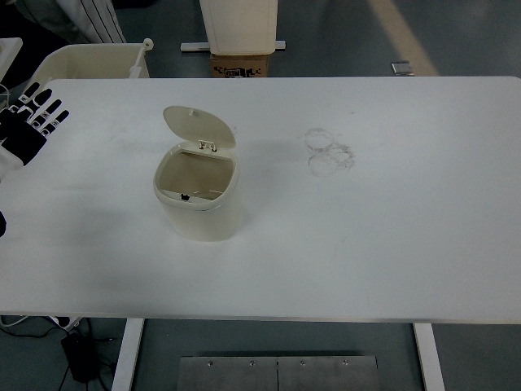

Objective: Close trash bin

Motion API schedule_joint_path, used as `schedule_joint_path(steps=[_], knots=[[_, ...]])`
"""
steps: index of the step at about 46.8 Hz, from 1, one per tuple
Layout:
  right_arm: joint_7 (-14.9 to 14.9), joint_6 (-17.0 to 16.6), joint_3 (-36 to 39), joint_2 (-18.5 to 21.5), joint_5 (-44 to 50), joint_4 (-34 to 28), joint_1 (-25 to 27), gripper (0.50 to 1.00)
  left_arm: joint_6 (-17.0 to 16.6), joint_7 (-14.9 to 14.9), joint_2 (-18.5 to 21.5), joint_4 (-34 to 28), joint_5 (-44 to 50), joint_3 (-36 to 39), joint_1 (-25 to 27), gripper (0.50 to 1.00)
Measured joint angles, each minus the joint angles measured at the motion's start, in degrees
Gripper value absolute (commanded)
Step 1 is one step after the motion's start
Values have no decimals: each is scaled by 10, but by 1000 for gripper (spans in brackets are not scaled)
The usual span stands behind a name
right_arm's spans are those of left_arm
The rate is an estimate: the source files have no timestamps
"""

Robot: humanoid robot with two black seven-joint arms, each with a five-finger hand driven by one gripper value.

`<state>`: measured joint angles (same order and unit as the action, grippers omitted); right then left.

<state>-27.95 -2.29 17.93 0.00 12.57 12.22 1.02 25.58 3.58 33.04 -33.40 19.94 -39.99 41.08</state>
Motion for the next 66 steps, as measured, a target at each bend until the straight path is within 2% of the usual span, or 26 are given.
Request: schedule_joint_path(steps=[66], knots=[[0,0,0,0,0,0,0,991,1,0,-7,7,1,-2,5,1000]])
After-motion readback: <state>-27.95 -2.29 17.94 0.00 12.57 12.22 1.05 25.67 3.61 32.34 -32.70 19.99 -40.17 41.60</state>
